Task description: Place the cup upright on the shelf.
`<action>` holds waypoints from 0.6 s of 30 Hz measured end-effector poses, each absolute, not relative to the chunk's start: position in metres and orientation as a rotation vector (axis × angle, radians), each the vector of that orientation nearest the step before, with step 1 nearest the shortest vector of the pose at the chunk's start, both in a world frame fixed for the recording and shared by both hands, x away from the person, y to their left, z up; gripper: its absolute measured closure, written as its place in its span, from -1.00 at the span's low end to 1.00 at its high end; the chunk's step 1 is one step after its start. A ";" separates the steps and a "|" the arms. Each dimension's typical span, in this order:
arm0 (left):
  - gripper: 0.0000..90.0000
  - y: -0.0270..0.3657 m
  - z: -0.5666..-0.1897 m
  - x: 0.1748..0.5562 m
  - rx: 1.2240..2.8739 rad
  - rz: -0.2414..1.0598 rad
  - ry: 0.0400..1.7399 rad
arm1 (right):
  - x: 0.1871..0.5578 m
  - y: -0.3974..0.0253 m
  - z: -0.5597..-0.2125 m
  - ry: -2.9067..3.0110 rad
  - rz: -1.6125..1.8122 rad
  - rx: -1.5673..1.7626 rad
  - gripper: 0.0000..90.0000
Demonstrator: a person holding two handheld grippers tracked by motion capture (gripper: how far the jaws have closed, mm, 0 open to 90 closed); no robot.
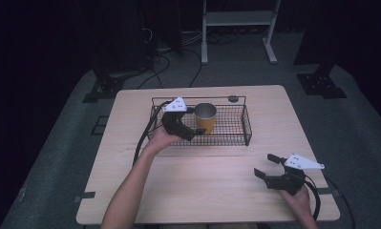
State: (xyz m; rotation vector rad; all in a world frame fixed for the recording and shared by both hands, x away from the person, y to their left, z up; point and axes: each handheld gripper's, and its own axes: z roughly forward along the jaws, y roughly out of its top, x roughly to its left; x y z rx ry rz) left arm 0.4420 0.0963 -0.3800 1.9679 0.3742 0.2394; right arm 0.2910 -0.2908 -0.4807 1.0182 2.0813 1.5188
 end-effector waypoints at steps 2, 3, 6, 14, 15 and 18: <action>-1.00 0.096 -0.381 0.440 1.968 0.246 0.368 | 0.291 -0.291 -0.481 2.081 1.518 1.018 -0.70; -1.00 0.096 -0.381 0.439 1.962 0.245 0.367 | 0.291 -0.291 -0.481 2.081 1.517 1.018 -0.70; -1.00 0.097 -0.382 0.436 1.958 0.240 0.366 | 0.291 -0.291 -0.481 2.081 1.518 1.018 -0.70; -1.00 0.104 -0.385 0.423 1.940 0.266 0.372 | 0.291 -0.291 -0.481 2.081 1.519 1.019 -0.70; -1.00 0.106 -0.386 0.421 1.939 0.269 0.373 | 0.291 -0.291 -0.481 2.081 1.519 1.019 -0.70; -1.00 0.109 -0.387 0.418 1.931 0.264 0.381 | 0.291 -0.291 -0.481 2.082 1.519 1.021 -0.70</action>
